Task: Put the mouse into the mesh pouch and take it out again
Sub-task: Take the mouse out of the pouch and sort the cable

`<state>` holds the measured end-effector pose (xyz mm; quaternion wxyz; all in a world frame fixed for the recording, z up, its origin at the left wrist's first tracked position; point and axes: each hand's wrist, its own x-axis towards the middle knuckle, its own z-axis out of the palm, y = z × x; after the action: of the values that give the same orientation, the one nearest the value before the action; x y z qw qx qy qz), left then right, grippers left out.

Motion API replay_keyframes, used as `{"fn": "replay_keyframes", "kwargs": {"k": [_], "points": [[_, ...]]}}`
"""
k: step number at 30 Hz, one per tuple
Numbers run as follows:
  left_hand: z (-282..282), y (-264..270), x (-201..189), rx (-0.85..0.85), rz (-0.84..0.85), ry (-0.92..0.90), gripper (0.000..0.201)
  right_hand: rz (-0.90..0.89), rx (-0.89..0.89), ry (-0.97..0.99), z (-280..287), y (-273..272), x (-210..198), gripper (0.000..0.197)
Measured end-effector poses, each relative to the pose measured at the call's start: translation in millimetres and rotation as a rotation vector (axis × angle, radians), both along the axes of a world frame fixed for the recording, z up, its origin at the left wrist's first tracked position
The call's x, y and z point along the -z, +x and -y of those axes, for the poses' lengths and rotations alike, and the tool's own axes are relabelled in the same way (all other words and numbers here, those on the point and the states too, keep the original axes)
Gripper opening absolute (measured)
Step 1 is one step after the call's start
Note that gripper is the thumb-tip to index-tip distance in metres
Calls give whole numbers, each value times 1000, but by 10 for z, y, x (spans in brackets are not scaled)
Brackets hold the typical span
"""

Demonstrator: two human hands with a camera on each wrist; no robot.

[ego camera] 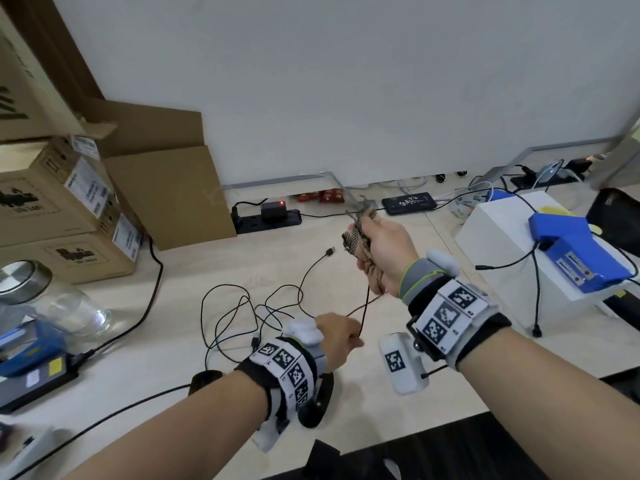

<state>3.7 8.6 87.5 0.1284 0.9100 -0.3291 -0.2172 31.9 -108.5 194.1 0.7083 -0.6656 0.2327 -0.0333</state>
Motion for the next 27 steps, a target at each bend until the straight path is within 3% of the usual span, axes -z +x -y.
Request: {"fn": "replay_keyframes", "kwargs": {"k": [2, 4, 7, 10, 11, 13, 16, 18, 20, 24, 27], "points": [[-155, -34, 124, 141, -97, 214, 19, 24, 32, -14, 72, 56, -157, 29], [-369, -99, 263, 176, -162, 367, 17, 57, 77, 11, 137, 107, -299, 31], [-548, -97, 354, 154, -212, 488, 33, 78, 108, 125, 178, 109, -414, 35], [-587, 103, 158, 172, -161, 554, 56, 82, 100, 181, 129, 44, -324, 33], [-583, 163, 71, 119, -170, 470, 63, 90, 96, 187, 105, 22, -267, 32], [-517, 238, -130, -62, -292, 112, 64, 123, 84, 204, 51, -26, -157, 30], [-253, 239, -396, -342, -578, -529, 36, 132, 79, 260, -26, -91, -33, 31], [-125, 197, -514, -431, -588, -750, 15, 113, 83, 315, -72, -117, 31, 32], [-94, 169, -496, -442, -469, -813, 25, 83, 94, 341, -76, -128, 70, 33], [-242, 159, -285, -289, -164, -539, 27, 73, 143, 325, 19, -113, 44, 32], [-425, 150, -62, -153, -141, -149, 26, 55, 164, 304, 95, -70, -20, 30]]}}
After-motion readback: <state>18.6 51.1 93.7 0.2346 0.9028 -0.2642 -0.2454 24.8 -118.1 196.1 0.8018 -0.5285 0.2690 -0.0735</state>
